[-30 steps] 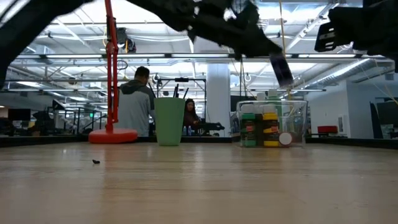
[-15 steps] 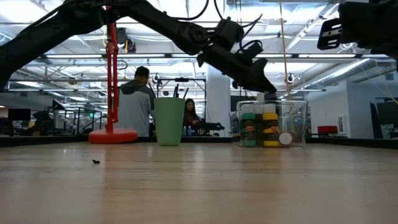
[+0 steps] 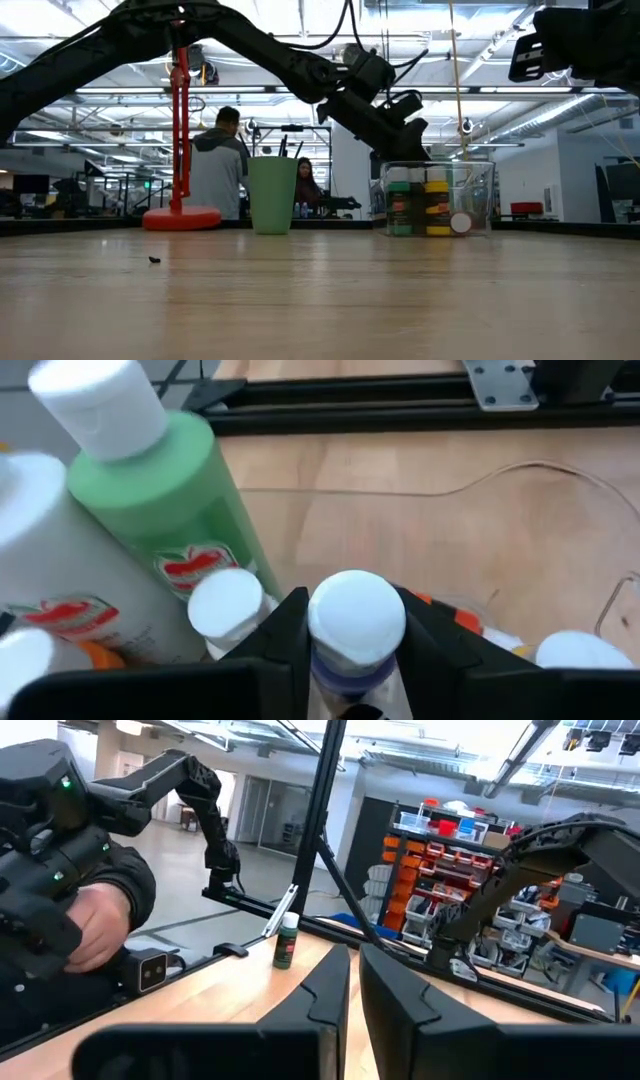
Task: Pick & Place Paint Supplies
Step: Put the violet paint bottle into the transparent bin, then put the dark green paint bottle into the transparent bin
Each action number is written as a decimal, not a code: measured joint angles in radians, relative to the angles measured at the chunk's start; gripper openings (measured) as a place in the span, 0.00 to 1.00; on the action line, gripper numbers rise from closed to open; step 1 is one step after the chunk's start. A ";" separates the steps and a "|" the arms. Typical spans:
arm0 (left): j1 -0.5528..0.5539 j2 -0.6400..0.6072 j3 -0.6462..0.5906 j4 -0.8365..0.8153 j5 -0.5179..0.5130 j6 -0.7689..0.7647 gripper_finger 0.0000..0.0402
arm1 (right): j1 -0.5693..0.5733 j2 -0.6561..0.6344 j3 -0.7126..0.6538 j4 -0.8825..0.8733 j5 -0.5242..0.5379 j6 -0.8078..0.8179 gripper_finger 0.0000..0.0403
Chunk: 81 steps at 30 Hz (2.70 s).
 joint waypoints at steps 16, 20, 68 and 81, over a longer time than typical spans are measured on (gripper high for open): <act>-0.008 -0.111 -0.002 -0.098 0.010 -0.048 0.68 | 0.000 0.000 0.000 -0.004 -0.001 0.000 0.06; -0.034 -0.300 0.000 -0.385 0.005 -0.041 0.70 | 0.000 0.000 0.000 -0.014 -0.001 0.008 0.06; -1.466 -1.235 -1.465 0.191 -1.086 -0.736 0.30 | 0.000 0.106 0.000 0.091 0.185 0.027 0.06; -1.466 -1.104 -1.465 0.307 -0.899 -0.673 0.74 | 0.000 0.106 0.000 0.107 0.185 -0.018 0.06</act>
